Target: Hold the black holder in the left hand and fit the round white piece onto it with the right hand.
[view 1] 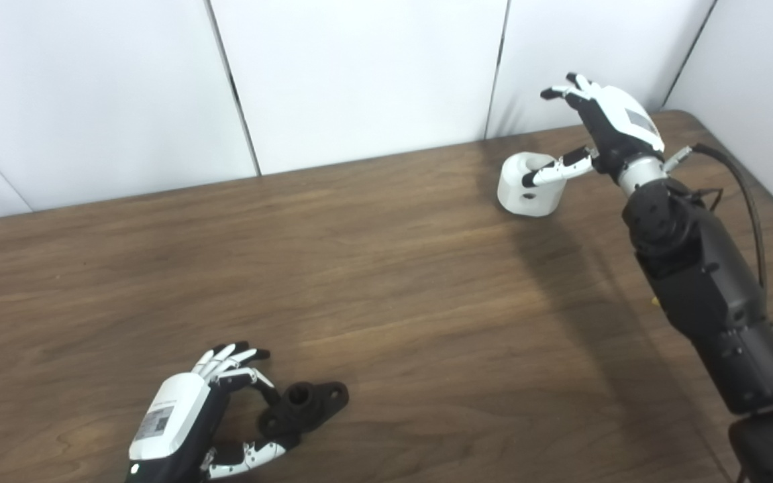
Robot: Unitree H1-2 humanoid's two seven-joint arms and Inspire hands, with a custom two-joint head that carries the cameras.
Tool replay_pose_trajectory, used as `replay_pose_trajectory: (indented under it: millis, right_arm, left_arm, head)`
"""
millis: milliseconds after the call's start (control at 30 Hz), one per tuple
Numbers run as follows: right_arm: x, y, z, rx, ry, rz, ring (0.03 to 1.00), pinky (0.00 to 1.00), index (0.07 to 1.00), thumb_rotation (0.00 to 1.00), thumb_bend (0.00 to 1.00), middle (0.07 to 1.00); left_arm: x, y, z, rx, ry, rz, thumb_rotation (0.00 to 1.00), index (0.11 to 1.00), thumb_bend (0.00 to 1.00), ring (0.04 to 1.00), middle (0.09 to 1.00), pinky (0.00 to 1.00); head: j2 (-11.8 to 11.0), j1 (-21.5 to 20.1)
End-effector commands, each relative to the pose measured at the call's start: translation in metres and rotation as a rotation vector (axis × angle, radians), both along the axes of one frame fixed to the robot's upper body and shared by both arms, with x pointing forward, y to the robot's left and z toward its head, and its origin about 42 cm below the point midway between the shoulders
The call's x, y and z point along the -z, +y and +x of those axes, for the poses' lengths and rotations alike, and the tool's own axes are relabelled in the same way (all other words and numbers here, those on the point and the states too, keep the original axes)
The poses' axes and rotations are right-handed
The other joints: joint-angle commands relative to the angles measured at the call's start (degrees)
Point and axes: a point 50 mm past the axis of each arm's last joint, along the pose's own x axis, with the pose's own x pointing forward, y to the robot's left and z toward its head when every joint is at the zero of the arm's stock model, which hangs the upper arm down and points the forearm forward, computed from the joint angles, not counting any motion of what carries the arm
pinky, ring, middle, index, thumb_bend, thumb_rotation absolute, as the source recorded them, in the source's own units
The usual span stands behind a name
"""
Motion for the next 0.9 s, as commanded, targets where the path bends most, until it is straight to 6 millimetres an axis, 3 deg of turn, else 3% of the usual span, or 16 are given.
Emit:
replay_pose_trajectory:
  millis: [0, 400, 867]
  right_arm:
    - [-0.034, -0.006, 0.010, 0.000, -0.057, -0.053, 1.000, 1.00, 0.845, 0.26, 0.92, 0.978]
    - [-0.037, -0.003, 0.023, -0.004, 0.089, -0.096, 1.000, 1.00, 0.810, 0.27, 0.96, 0.952]
    - [-0.023, 0.003, 0.022, -0.005, 0.169, -0.113, 1.000, 1.00, 0.796, 0.28, 0.95, 0.947]
  left_arm:
    - [0.018, 0.008, -0.015, 0.004, 0.099, 0.056, 0.06, 0.492, 0.50, 0.927, 0.848, 0.94]
    - [0.017, 0.007, -0.015, -0.008, 0.099, 0.043, 0.06, 0.493, 0.50, 0.927, 0.849, 0.95]
    - [0.017, 0.006, -0.016, -0.014, 0.090, 0.033, 0.06, 0.492, 0.50, 0.922, 0.845, 0.95]
  head:
    - [0.0, 0.1]
    - [0.2, 0.1]
    - [0.4, 0.3]
